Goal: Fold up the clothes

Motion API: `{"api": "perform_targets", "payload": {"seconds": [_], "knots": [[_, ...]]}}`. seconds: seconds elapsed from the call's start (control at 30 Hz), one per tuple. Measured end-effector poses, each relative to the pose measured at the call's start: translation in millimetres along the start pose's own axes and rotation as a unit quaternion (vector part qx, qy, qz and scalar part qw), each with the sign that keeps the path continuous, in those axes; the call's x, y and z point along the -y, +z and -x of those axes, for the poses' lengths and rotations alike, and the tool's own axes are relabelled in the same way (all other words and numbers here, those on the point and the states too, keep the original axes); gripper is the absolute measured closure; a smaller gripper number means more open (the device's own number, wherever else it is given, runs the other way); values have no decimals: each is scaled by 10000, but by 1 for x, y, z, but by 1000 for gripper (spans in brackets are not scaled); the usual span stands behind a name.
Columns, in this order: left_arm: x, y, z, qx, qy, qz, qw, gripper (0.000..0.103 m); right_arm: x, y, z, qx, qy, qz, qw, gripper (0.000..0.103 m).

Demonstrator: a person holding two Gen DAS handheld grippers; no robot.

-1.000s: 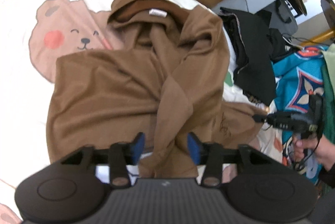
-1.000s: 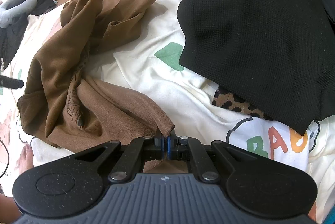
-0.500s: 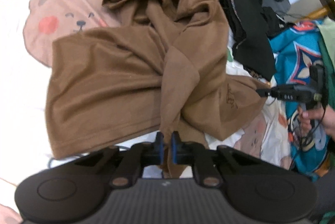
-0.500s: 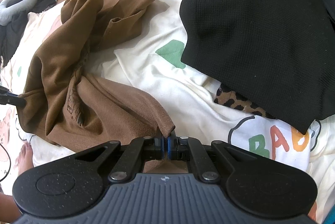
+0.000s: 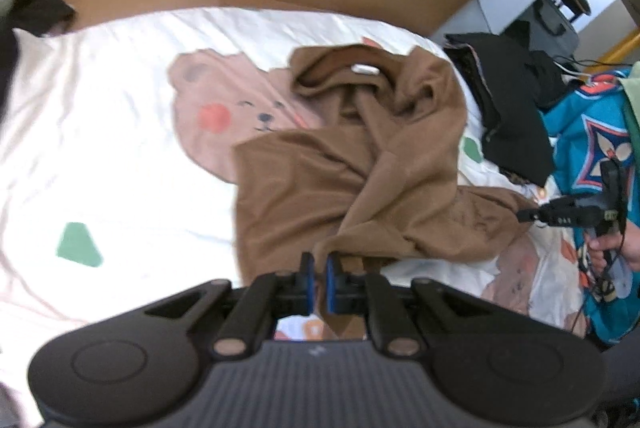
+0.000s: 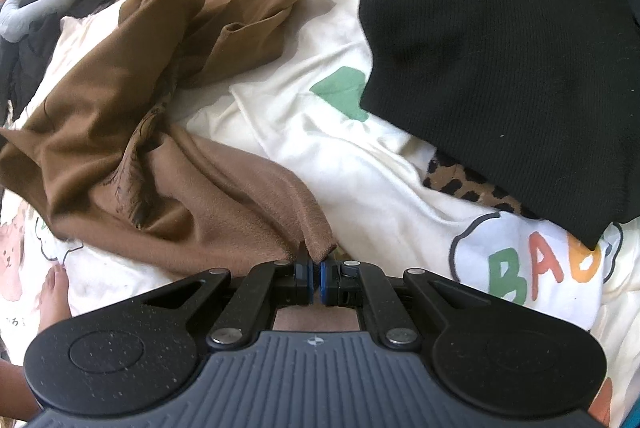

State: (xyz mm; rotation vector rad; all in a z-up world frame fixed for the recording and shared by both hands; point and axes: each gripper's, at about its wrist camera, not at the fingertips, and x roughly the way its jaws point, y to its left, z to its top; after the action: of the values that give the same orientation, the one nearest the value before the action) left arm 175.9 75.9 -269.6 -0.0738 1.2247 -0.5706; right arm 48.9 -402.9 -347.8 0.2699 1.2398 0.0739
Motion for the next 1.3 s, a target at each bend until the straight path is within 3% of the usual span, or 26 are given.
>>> {"api": "perform_targets", "payload": {"seconds": [0.2,0.47,0.63,0.9,1.23,1.3], "knots": [[-9,10,33,305,331,-31,9990,98,-10,1,0,-65,192,23,9998,102],[-19,25,79,754,768,-81,9942,98,-43,13,8,-34,824,41,9966,102],[-9,33,105,976,791,-203,9919,98,-58,18,13,17,1036,137,9945,102],[-12,-17,58,285,437,128,9986,98,-38,5,7,-188,652,56,9977,102],[-14,-78,4,-353,23,754,9965,98,-14,-3,6,-336,154,109,9993,102],[-11,-84,-3,-512,-40,775,9957,92,-13,-4,7,-360,62,152,9992,103]]}}
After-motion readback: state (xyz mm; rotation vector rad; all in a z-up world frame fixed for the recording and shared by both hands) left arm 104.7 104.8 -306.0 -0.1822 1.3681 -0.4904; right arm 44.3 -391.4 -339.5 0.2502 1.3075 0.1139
